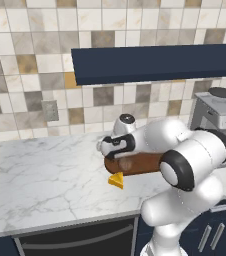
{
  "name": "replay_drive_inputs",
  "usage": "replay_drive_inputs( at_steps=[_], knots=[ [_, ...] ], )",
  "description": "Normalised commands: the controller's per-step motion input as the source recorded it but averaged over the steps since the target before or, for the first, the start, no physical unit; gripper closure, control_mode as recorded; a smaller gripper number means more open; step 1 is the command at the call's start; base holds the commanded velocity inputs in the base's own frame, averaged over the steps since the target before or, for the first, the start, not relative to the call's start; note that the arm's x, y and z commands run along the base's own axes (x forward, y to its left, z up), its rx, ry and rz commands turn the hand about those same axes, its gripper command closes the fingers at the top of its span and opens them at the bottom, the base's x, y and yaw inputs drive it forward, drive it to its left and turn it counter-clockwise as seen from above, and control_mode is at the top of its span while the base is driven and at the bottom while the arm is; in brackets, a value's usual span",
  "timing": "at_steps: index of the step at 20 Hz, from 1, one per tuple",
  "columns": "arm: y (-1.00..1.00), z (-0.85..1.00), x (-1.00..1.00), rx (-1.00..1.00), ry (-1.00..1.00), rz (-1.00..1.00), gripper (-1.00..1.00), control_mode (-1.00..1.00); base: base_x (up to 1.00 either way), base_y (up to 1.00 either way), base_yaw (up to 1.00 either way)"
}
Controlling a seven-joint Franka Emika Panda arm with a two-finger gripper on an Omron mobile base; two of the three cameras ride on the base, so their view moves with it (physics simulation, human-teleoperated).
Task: Retrieve the reheated potato from the microwave, then place the potato, cheese, and condiment on the cutting board.
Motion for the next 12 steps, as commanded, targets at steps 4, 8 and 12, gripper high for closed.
replay_drive_inputs(
  at_steps=[4,8,12],
  knots=[
    [0.07,0.26,-0.43,0.0,-0.03,0.0,-1.0,-1.0,0.0,0.0,0.0],
    [0.02,0.13,-0.58,0.0,0.0,0.0,-1.0,-1.0,0.0,0.0,0.0],
    [0.0,0.14,-0.59,0.0,0.0,0.0,-1.0,-1.0,0.0,0.0,0.0]
  ],
)
